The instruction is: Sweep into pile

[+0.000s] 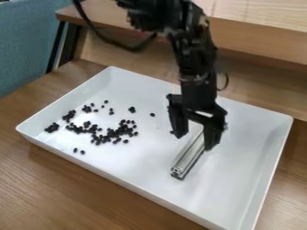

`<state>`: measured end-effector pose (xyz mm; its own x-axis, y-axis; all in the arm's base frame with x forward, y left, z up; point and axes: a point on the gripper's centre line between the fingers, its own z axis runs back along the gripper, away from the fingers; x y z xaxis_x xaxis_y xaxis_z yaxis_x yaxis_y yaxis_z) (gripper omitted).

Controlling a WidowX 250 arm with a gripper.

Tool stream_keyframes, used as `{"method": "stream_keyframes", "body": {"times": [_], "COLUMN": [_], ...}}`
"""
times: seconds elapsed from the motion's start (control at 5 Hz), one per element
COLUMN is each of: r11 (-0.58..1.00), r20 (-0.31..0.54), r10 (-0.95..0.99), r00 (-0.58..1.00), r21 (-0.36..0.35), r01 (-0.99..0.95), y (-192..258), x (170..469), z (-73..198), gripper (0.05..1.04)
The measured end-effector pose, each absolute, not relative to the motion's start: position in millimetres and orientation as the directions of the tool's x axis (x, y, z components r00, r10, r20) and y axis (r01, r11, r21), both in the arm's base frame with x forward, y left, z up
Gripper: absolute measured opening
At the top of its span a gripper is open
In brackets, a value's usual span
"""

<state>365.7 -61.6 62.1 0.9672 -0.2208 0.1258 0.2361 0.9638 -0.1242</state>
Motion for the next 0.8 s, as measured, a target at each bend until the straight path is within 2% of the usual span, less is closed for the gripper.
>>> {"method": "stream_keyframes", "body": {"times": [0.2, 0.4, 0.8], "r11": [0.973, 0.984, 0.991], "r20": [0.085, 0.048, 0.066], "r10": [-0.208, -0.164, -0.13], "r00": [0.974, 0.985, 0.989], "r21": [-0.088, -0.064, -0.027], "r01": [0.215, 0.167, 0.132], "y": [-69.0, -68.5, -63.0], "x": [371.7, 375.6, 380.7], "z": [49.9, 32.4, 28.0], "gripper": [0.999, 0.95, 0.408]}}
